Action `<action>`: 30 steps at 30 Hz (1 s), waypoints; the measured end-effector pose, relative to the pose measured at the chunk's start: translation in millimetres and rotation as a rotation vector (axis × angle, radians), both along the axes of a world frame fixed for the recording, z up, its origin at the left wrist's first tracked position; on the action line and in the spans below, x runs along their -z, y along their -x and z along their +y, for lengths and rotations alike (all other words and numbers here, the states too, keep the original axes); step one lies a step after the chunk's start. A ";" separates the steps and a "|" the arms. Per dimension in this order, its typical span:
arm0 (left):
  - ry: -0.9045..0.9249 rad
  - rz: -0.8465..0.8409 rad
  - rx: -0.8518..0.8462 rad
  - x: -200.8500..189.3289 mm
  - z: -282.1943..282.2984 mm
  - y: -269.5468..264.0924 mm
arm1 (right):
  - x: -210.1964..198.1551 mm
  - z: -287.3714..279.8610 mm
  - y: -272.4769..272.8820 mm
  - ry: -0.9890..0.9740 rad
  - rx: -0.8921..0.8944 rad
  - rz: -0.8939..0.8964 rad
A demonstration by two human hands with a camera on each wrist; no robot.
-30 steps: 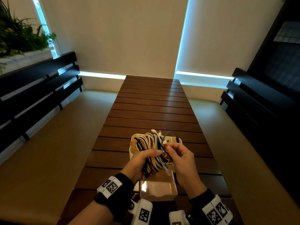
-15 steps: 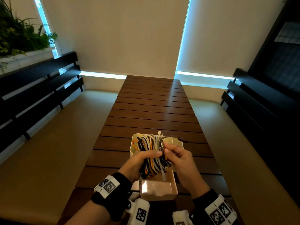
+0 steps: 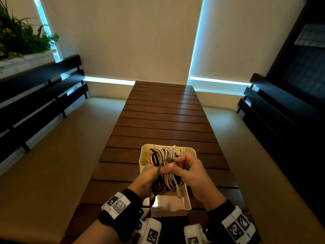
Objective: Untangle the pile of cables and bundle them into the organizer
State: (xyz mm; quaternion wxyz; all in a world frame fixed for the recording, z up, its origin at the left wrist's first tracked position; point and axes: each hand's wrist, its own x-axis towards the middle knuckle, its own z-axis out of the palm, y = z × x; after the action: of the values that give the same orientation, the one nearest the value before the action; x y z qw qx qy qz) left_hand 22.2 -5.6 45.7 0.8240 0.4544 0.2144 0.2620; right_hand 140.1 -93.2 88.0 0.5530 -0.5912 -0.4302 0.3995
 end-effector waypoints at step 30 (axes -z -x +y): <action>-0.148 0.156 -0.205 2.7 -20.6 -18.0 | 23.5 -0.2 -7.9 0.178 -0.256 0.058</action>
State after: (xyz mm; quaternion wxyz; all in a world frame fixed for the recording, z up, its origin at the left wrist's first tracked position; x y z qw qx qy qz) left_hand 40.2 -26.2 43.0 0.7380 0.5086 0.3030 0.3238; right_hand 148.0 -93.4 64.5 0.4550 -0.5664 -0.4490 0.5201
